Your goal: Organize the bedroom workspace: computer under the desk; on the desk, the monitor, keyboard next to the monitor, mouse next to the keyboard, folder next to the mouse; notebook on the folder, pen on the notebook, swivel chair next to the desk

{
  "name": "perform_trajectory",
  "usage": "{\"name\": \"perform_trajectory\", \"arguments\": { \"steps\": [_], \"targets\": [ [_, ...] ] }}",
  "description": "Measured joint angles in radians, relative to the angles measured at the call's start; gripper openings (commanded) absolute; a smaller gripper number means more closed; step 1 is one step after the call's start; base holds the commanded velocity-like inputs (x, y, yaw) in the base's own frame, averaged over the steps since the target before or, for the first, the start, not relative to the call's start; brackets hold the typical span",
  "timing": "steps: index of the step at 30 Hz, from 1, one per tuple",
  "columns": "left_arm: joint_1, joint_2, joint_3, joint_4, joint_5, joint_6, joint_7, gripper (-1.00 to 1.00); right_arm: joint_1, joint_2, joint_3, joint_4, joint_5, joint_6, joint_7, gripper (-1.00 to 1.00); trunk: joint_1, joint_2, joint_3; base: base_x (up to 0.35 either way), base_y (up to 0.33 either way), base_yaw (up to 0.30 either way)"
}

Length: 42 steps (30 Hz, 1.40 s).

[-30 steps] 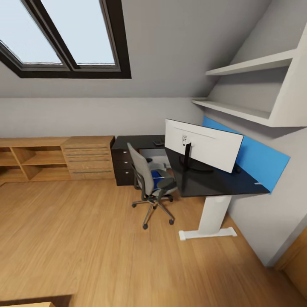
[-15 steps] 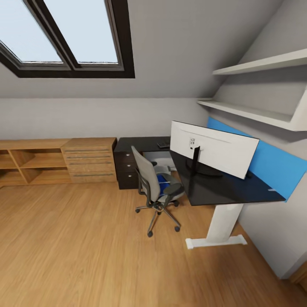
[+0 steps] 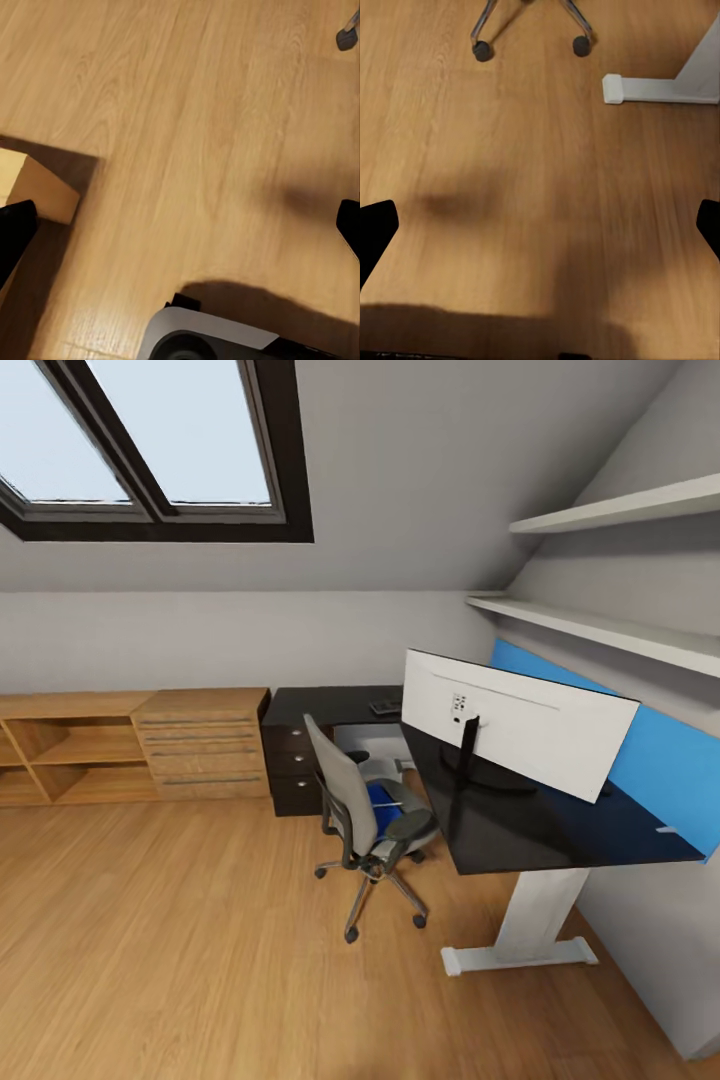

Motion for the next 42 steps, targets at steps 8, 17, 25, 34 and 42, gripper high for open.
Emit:
{"name": "perform_trajectory", "arguments": {
  "steps": [8, 17, 25, 34, 42],
  "targets": [
    [0.0, 0.004, 0.0, 0.0, 0.0, 0.001, -0.001, 1.0, 0.0, 0.0, 0.0, 0.001, 0.001, 0.0, 0.0, 1.0, 0.0, 0.0, 0.0, 0.331, 0.002, 0.0],
    [0.0, 0.004, 0.0, 0.0, 0.001, 0.0, -0.001, 1.0, 0.0, 0.0, 0.0, 0.001, 0.001, 0.0, 0.0, 1.0, 0.0, 0.0, 0.0, 0.279, 0.183, 0.0],
    [0.0, 0.004, 0.0, 0.0, 0.0, 0.0, -0.001, 1.0, -0.001, 0.001, 0.001, 0.003, 0.001, 0.0, 0.002, 1.0, 0.0, 0.0, 0.0, 0.201, 0.285, 0.001],
    [0.0, -0.005, 0.003, -0.002, 0.002, -0.008, 0.005, 1.0, 0.0, 0.0, 0.0, -0.001, 0.0, 0.0, 0.002, 1.0, 0.001, 0.0, 0.0, 0.052, 0.103, 0.191],
    [0.0, -0.013, 0.003, -0.003, 0.006, -0.004, 0.011, 1.0, 0.0, -0.003, -0.001, -0.006, -0.001, 0.0, 0.002, 1.0, 0.027, -0.049, -0.022, 0.002, 0.003, 0.074]
  ]
}}
